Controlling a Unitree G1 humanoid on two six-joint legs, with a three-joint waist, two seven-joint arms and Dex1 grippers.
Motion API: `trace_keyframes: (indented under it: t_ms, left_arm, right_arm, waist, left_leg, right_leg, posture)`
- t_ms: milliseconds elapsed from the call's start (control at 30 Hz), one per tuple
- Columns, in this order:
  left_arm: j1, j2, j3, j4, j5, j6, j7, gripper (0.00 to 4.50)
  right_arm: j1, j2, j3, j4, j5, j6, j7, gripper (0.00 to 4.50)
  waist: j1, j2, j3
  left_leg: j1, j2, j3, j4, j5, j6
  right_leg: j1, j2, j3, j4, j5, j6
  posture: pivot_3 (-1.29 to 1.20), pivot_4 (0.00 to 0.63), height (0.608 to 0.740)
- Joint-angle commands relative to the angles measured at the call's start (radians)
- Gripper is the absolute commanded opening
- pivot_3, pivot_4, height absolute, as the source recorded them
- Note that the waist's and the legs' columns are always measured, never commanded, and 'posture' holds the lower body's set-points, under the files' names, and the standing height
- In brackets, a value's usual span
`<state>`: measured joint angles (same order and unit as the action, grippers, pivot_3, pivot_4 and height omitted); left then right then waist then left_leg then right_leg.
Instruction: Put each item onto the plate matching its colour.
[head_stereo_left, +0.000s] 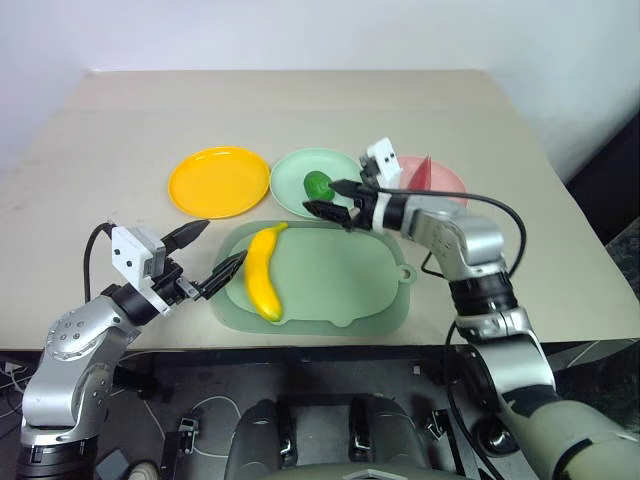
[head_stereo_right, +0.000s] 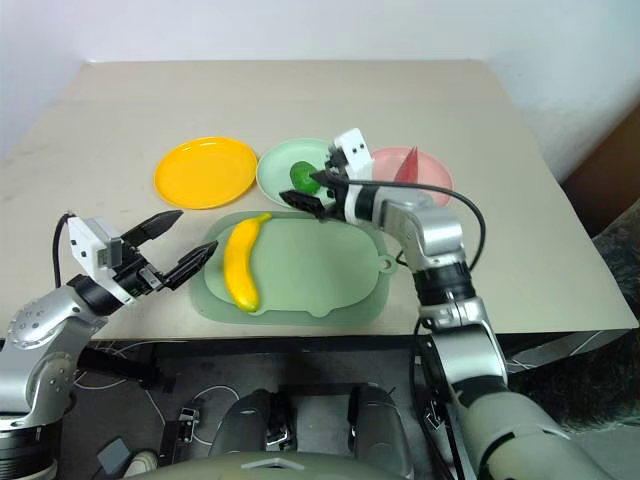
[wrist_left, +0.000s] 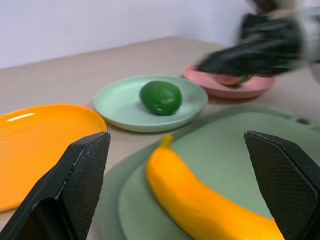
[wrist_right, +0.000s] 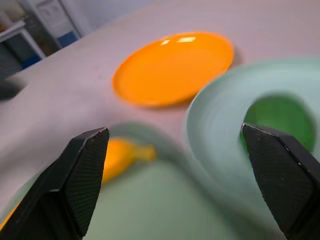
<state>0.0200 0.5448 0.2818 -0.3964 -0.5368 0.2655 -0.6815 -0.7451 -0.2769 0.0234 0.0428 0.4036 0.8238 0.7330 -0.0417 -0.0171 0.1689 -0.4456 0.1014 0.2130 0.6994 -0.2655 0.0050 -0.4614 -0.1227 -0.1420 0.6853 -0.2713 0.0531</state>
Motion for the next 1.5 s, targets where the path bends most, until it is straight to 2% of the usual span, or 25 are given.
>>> trace_keyframes:
  t_ms: [33, 100, 167, 333, 467, 567, 733, 967, 1133, 1200, 1367, 1500]
  left_arm:
    - [-0.013, -0.009, -0.004, -0.04, 0.017, -0.011, 0.037, 4.5]
    - [-0.019, -0.041, -0.032, -0.065, 0.024, 0.031, 0.104, 4.5]
    - [-0.022, -0.058, -0.04, -0.077, 0.03, 0.045, 0.136, 4.5]
    - [-0.018, -0.102, -0.076, -0.116, 0.071, 0.116, 0.257, 4.5]
    - [-0.021, -0.165, -0.131, -0.182, 0.192, 0.176, 0.435, 4.5]
    - [-0.016, -0.188, -0.159, -0.212, 0.228, 0.213, 0.487, 4.5]
    - [-0.017, -0.203, -0.204, -0.249, 0.198, 0.355, 0.503, 4.5]
    - [-0.13, -0.216, -0.225, -0.202, 0.158, 0.516, 0.505, 4.5]
    - [-0.235, -0.176, -0.284, -0.172, 0.204, 0.679, 0.533, 4.5]
    - [-0.268, -0.196, -0.266, -0.16, 0.188, 0.753, 0.554, 4.5]
    - [-0.304, -0.147, -0.301, -0.154, 0.196, 0.922, 0.551, 4.5]
    - [-0.315, -0.135, -0.315, -0.171, 0.195, 0.954, 0.545, 3.59]
  right_arm:
    - [0.067, -0.058, -0.056, -0.254, 0.119, 0.083, 0.021, 4.47]
    - [0.164, -0.062, -0.157, -0.344, 0.214, 0.037, 0.042, 4.47]
    - [0.213, -0.072, -0.191, -0.372, 0.262, 0.038, 0.049, 4.47]
    - [0.292, -0.131, -0.115, -0.348, 0.193, -0.041, 0.062, 4.47]
    - [0.303, -0.179, -0.153, -0.331, 0.237, -0.023, 0.089, 4.47]
    - [0.318, -0.218, -0.165, -0.319, 0.247, -0.026, 0.104, 4.47]
    - [0.347, -0.264, -0.163, -0.327, 0.25, -0.042, 0.111, 4.47]
    - [0.38, -0.257, -0.165, -0.364, 0.255, -0.047, 0.074, 4.47]
    - [0.39, -0.262, -0.165, -0.37, 0.253, -0.053, 0.056, 4.47]
    - [0.39, -0.263, -0.163, -0.369, 0.25, -0.056, 0.048, 4.47]
    - [0.391, -0.265, -0.154, -0.358, 0.24, -0.067, 0.041, 4.47]
    - [0.394, -0.269, -0.151, -0.362, 0.237, -0.066, 0.035, 4.5]
  waist:
    - [0.0, 0.0, 0.0]
    - [0.001, 0.0, 0.0]
    - [0.006, -0.001, 0.0]
    - [0.004, -0.001, 0.0]
    - [0.002, -0.001, 0.0]
    - [0.009, -0.001, 0.0]
    - [0.026, -0.001, -0.001]
    - [0.031, -0.001, -0.001]
    - [0.03, -0.001, -0.001]
    - [0.03, -0.001, -0.001]
    - [0.029, -0.001, -0.001]
    - [0.026, -0.001, -0.001]
  left_leg:
    - [0.0, 0.0, 0.0, 0.0, 0.0, 0.0]
    - [0.0, 0.0, 0.0, 0.0, 0.0, 0.0]
    - [0.001, 0.0, -0.001, -0.001, 0.0, 0.0]
    - [0.002, -0.001, -0.001, 0.0, 0.0, 0.001]
    - [0.002, -0.001, -0.001, 0.0, 0.0, 0.001]
    - [0.002, -0.001, -0.001, 0.0, 0.0, 0.001]
    - [0.002, -0.001, -0.001, 0.0, -0.001, 0.001]
    - [0.002, -0.001, -0.002, 0.001, -0.001, 0.001]
    - [0.002, -0.001, -0.002, 0.001, -0.001, 0.001]
    - [0.002, -0.001, -0.002, 0.001, 0.0, 0.001]
    - [0.002, -0.001, -0.002, 0.001, 0.0, 0.001]
    - [0.003, -0.001, -0.002, 0.0, 0.0, 0.001]
  right_leg:
    - [0.0, 0.0, 0.0, 0.0, 0.0, 0.0]
    - [0.0, 0.0, 0.0, 0.0, 0.0, 0.0]
    - [0.002, 0.0, -0.001, -0.002, 0.0, 0.0]
    - [0.003, 0.0, -0.001, -0.001, 0.0, 0.0]
    - [0.003, 0.0, 0.0, -0.001, 0.0, 0.0]
    - [0.003, 0.0, -0.001, -0.001, 0.0, 0.0]
    - [0.003, 0.0, -0.001, -0.001, 0.0, 0.0]
    - [0.003, 0.0, -0.001, -0.001, 0.0, 0.0]
    - [0.004, 0.0, -0.001, -0.001, 0.0, 0.0]
    - [0.003, 0.0, -0.001, -0.001, 0.0, 0.0]
    - [0.004, 0.0, -0.001, -0.001, 0.0, 0.0]
    - [0.004, 0.001, -0.001, -0.001, 0.0, 0.0]
  posture:
    - [0.0, 0.15, 0.695]
    - [0.0, 0.15, 0.695]
    - [0.0, 0.15, 0.695]
    - [0.0, 0.15, 0.695]
    - [0.0, 0.15, 0.695]
    - [0.0, 0.15, 0.695]
    - [0.0, 0.15, 0.695]
    - [0.0, 0.15, 0.695]
    - [0.0, 0.15, 0.695]
    - [0.0, 0.15, 0.695]
    - [0.0, 0.15, 0.695]
    - [0.0, 0.15, 0.695]
